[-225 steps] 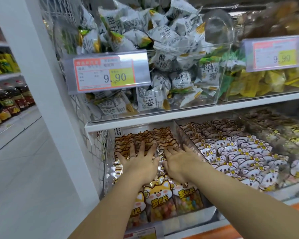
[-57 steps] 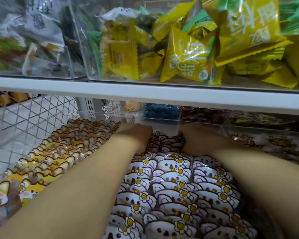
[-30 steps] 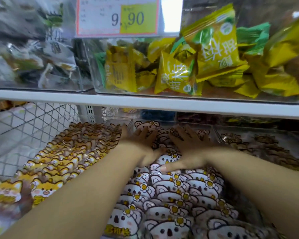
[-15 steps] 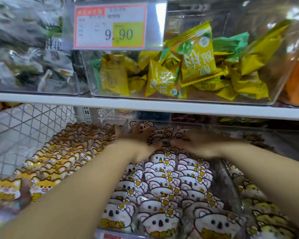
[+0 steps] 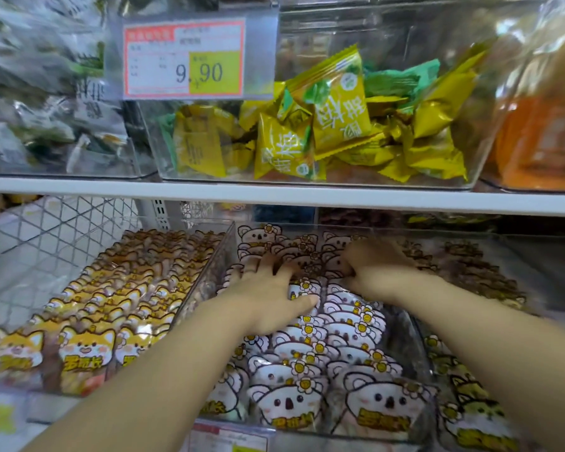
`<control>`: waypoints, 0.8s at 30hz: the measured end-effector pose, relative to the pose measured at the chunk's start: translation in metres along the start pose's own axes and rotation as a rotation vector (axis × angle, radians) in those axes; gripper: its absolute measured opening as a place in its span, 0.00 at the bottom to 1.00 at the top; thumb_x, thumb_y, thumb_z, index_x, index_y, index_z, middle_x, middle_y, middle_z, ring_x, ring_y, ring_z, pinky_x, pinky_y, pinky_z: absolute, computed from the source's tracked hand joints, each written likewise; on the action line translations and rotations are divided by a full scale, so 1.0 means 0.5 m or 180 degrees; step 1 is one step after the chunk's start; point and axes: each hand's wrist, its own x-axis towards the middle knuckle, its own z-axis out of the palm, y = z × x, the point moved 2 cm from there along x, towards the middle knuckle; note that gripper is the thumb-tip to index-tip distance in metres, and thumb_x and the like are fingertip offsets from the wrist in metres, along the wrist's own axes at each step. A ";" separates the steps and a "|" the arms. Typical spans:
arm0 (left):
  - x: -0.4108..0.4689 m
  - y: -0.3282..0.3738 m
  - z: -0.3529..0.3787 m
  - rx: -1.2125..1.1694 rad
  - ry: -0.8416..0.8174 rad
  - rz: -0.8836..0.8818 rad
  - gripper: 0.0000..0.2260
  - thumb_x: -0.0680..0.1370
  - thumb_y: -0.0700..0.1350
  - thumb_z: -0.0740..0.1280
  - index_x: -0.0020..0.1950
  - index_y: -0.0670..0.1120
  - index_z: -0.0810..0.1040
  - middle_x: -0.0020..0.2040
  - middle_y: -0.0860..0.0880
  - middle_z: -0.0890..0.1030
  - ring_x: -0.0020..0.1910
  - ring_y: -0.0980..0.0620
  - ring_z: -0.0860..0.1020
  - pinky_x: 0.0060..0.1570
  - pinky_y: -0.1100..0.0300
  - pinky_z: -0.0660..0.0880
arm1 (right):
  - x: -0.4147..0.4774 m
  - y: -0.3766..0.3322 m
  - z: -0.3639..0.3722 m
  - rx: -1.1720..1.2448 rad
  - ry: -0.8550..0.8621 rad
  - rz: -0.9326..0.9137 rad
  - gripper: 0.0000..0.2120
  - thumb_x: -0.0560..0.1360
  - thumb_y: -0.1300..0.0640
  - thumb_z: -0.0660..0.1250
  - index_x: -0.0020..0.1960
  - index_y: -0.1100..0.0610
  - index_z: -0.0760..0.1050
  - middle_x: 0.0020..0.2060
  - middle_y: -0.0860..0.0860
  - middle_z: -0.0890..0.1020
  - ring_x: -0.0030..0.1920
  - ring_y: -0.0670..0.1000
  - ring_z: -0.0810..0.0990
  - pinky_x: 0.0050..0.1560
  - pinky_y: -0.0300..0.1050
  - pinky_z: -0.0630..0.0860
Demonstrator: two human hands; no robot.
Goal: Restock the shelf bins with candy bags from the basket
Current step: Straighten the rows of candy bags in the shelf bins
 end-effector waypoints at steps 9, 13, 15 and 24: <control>0.000 0.000 0.014 -0.0037 0.0495 0.0126 0.25 0.82 0.64 0.50 0.79 0.61 0.55 0.78 0.47 0.55 0.78 0.40 0.52 0.76 0.41 0.48 | 0.004 -0.010 -0.010 -0.0112 0.0052 0.0175 0.19 0.77 0.40 0.67 0.58 0.55 0.77 0.56 0.51 0.79 0.59 0.55 0.77 0.63 0.52 0.73; -0.013 -0.017 -0.021 -0.0410 0.0303 0.0053 0.27 0.82 0.66 0.48 0.80 0.62 0.49 0.82 0.49 0.46 0.80 0.39 0.51 0.78 0.39 0.49 | -0.044 -0.029 -0.044 0.0219 0.0476 0.0065 0.26 0.81 0.42 0.60 0.74 0.53 0.64 0.71 0.54 0.70 0.69 0.58 0.71 0.70 0.54 0.67; -0.030 -0.028 -0.024 -0.0293 0.0245 -0.0012 0.29 0.82 0.66 0.47 0.81 0.61 0.47 0.83 0.48 0.46 0.81 0.40 0.51 0.78 0.40 0.49 | -0.085 -0.059 -0.042 0.0551 -0.0003 -0.0252 0.31 0.81 0.37 0.55 0.78 0.53 0.58 0.76 0.56 0.65 0.73 0.59 0.67 0.72 0.55 0.66; -0.023 -0.029 0.013 0.0128 -0.0493 -0.0295 0.29 0.81 0.68 0.42 0.81 0.62 0.41 0.81 0.50 0.35 0.80 0.45 0.35 0.76 0.38 0.35 | -0.082 -0.089 0.025 0.0039 -0.1285 -0.0669 0.54 0.70 0.21 0.47 0.81 0.56 0.38 0.80 0.55 0.40 0.80 0.60 0.40 0.78 0.62 0.45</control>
